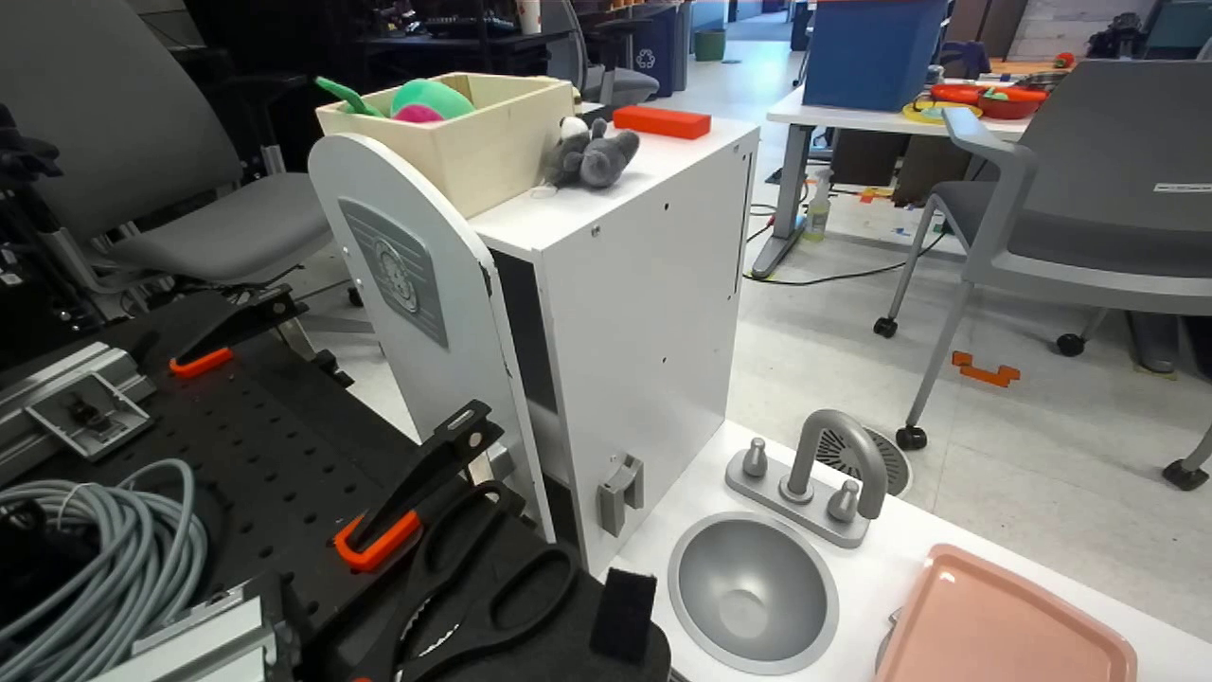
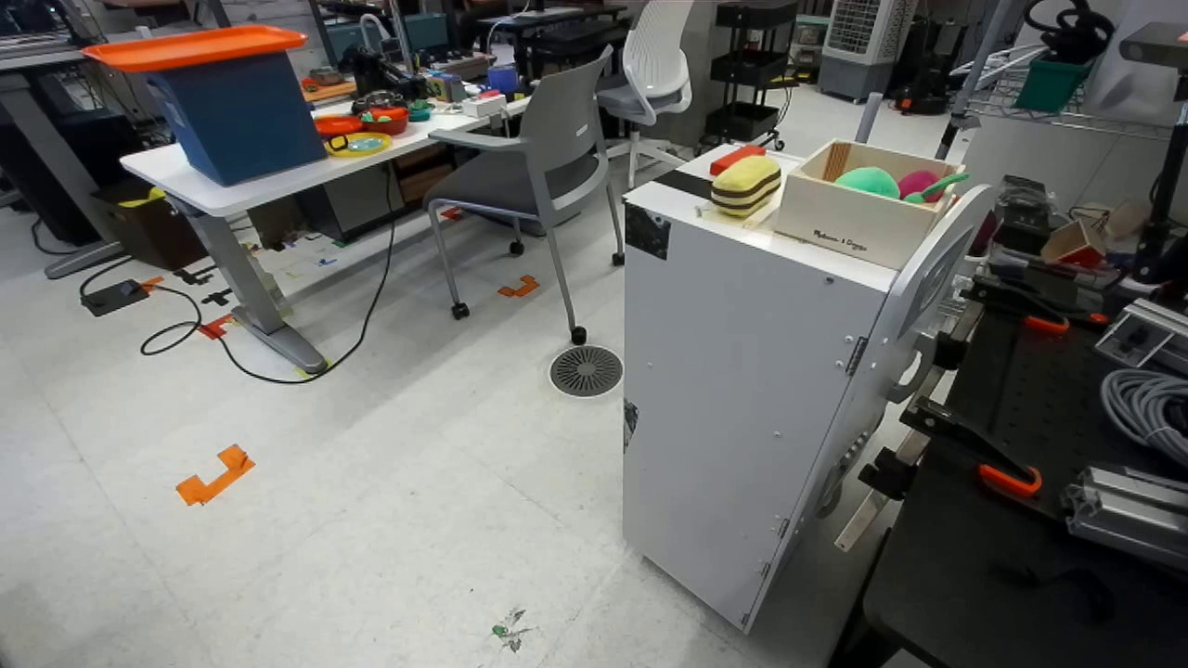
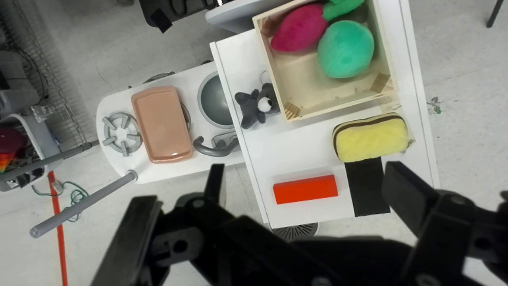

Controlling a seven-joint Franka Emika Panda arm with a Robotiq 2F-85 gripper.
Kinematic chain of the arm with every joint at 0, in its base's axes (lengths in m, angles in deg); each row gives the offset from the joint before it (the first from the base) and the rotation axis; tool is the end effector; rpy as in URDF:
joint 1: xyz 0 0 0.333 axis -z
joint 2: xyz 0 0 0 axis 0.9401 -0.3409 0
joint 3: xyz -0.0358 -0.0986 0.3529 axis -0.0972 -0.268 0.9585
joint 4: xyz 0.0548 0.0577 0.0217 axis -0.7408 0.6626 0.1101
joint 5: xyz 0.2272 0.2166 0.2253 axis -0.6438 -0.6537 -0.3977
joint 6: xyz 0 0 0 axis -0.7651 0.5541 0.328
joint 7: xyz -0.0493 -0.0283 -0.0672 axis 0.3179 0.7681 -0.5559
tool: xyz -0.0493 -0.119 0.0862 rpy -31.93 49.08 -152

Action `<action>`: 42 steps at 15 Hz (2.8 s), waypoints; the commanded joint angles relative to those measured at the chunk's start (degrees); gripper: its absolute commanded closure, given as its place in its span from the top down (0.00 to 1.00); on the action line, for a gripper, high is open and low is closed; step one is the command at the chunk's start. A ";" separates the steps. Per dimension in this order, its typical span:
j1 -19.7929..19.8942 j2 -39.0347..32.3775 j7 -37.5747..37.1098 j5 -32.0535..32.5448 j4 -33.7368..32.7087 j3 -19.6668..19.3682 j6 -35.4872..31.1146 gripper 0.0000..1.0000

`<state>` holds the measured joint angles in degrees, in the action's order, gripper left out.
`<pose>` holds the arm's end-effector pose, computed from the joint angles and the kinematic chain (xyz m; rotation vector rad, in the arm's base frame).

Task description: Pick up the plush toy and put it in the box

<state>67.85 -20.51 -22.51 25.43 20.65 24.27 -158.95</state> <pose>0.5591 0.0086 0.5040 2.8940 -0.3797 -0.1469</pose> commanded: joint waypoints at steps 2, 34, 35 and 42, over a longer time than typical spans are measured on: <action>-0.60 -0.63 -4.12 2.13 -0.15 -0.14 0.10 1.00; -0.89 -7.38 -6.45 -0.06 -0.06 -0.91 -7.06 1.00; -0.87 -8.36 -5.95 0.10 -0.13 -1.11 -7.76 1.00; -2.13 -12.50 -8.10 -1.62 0.48 -1.49 -15.14 1.00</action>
<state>66.79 -32.55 -29.00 24.82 20.84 23.18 -170.15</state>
